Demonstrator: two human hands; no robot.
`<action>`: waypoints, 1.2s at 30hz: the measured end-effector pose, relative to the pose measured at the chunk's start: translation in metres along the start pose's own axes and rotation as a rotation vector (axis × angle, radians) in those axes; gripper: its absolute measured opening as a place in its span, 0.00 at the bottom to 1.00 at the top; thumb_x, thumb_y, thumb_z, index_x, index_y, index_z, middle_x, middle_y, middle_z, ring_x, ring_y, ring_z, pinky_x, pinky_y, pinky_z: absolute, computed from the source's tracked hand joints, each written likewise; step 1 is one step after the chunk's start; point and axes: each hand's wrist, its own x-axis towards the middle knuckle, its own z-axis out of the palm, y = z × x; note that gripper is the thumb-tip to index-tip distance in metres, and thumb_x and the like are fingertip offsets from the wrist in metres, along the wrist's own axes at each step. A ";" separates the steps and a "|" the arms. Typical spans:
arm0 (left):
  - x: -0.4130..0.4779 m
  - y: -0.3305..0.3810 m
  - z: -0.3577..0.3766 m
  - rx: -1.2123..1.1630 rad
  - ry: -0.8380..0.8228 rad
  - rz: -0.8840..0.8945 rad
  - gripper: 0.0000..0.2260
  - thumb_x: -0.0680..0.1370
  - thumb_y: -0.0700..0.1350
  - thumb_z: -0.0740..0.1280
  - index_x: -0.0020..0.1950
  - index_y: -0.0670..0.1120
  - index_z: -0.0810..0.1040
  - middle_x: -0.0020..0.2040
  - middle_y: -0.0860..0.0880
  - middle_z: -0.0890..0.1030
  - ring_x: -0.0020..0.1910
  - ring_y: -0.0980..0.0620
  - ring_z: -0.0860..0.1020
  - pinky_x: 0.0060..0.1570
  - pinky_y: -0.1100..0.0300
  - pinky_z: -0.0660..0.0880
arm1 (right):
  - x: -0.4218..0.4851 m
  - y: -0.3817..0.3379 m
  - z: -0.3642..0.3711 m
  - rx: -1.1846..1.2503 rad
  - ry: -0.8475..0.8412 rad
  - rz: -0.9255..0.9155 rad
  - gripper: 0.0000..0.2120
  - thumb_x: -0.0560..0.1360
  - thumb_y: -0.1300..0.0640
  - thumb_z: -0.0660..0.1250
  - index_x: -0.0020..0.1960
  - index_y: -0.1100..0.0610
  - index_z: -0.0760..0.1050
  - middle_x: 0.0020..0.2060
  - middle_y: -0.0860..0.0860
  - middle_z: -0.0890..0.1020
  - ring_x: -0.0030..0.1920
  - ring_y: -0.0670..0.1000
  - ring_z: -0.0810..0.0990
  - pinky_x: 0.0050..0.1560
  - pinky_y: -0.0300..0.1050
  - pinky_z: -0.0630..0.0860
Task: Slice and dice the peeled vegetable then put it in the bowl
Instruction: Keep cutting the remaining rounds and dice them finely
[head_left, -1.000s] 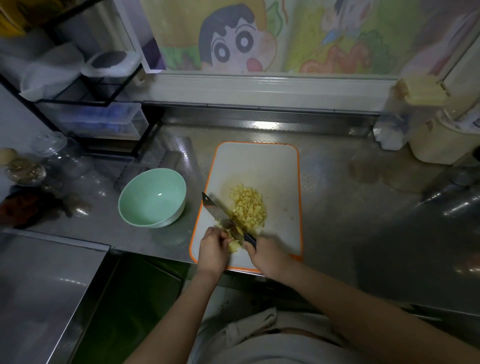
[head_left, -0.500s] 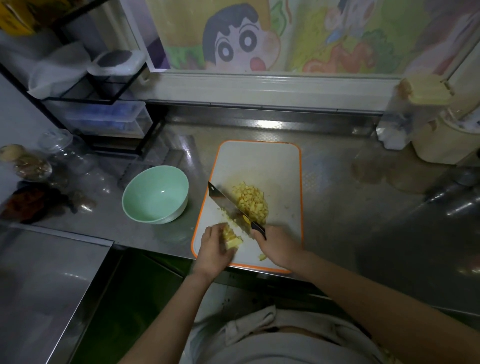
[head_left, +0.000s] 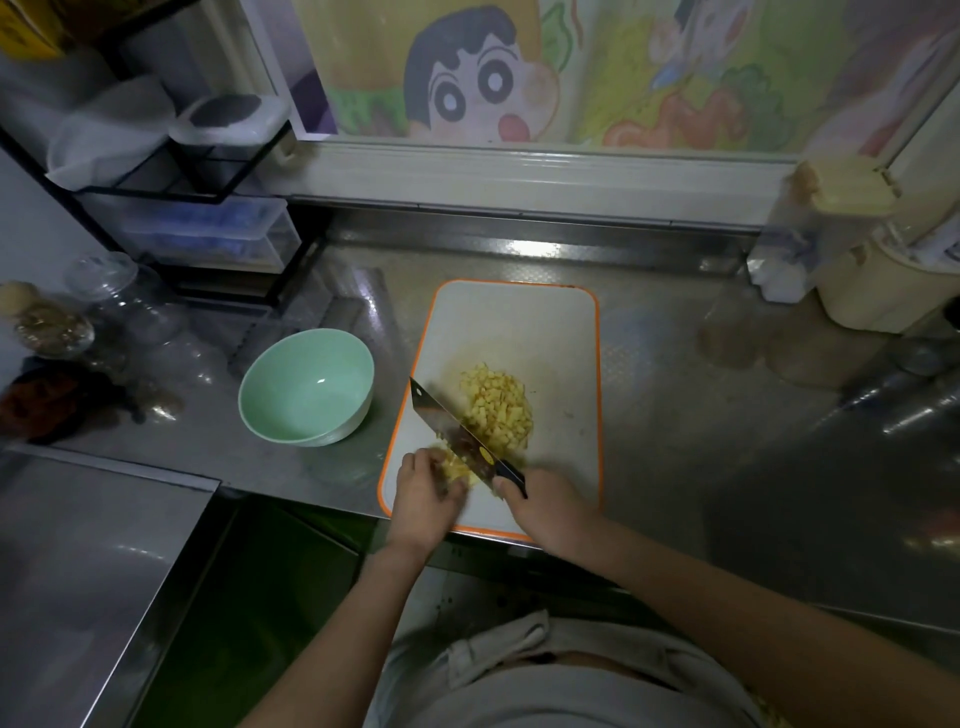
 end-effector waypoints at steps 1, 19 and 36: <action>0.000 0.000 0.000 0.005 0.015 0.014 0.12 0.73 0.40 0.69 0.54 0.41 0.72 0.50 0.47 0.70 0.52 0.45 0.73 0.52 0.57 0.69 | -0.001 -0.001 0.001 -0.009 -0.002 0.007 0.19 0.81 0.46 0.55 0.33 0.52 0.64 0.29 0.49 0.69 0.31 0.49 0.70 0.29 0.40 0.63; 0.004 0.004 0.003 -0.023 0.073 0.023 0.14 0.71 0.33 0.68 0.36 0.49 0.66 0.37 0.54 0.67 0.39 0.49 0.69 0.35 0.64 0.58 | -0.003 -0.002 0.010 -0.022 -0.022 0.064 0.17 0.81 0.44 0.54 0.35 0.49 0.62 0.31 0.48 0.69 0.36 0.51 0.72 0.39 0.44 0.69; 0.007 0.003 0.005 -0.035 0.071 0.044 0.10 0.69 0.30 0.66 0.38 0.44 0.69 0.40 0.48 0.70 0.39 0.49 0.69 0.36 0.66 0.59 | 0.007 -0.007 0.005 -0.070 -0.026 0.059 0.18 0.81 0.47 0.54 0.36 0.54 0.64 0.32 0.50 0.69 0.37 0.52 0.73 0.30 0.40 0.64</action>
